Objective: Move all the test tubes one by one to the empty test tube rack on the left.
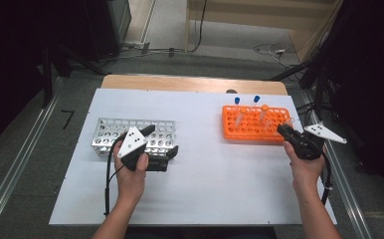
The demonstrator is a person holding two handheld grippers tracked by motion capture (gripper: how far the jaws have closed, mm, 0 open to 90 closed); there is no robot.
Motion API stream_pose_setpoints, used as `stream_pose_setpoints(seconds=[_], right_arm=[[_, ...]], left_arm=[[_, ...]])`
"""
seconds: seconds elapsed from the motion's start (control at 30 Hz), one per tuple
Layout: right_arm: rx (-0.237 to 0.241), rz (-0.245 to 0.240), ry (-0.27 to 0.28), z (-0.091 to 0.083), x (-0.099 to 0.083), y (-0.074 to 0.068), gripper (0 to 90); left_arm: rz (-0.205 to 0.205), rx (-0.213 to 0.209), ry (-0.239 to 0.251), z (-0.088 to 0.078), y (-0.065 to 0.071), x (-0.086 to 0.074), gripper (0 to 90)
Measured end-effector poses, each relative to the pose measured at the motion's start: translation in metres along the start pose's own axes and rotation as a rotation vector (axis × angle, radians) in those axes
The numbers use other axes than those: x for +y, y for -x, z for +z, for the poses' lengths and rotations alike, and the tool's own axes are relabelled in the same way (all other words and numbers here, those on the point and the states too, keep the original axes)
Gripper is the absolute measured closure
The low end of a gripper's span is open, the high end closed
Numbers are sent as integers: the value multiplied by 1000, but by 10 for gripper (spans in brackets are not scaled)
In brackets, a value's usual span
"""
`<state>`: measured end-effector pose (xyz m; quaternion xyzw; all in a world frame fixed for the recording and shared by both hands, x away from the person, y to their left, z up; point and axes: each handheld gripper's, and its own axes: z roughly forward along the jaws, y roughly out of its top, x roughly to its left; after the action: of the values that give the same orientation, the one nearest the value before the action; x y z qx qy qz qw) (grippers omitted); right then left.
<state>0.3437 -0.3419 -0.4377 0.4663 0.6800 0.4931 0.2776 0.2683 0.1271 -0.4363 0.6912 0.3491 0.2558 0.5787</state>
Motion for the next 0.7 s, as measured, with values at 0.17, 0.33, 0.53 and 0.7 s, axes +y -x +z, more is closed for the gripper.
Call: stream_pose_setpoints(seconds=[0.17,0.33,0.53,0.7], right_arm=[[42,-25,-10,-10,1,-12,741],[109,-54,-11,-12,3,-31,741],[211,-103,-28,-6,2,-59,740],[299,-126,-56,1,-2,-83,741]], left_arm=[[-4,0,-3,5,-1,-1,6],[-6,-26,-33,8,0,-2,13],[-19,-40,-45,9,2,0,33],[-16,-42,-57,11,10,4,102]])
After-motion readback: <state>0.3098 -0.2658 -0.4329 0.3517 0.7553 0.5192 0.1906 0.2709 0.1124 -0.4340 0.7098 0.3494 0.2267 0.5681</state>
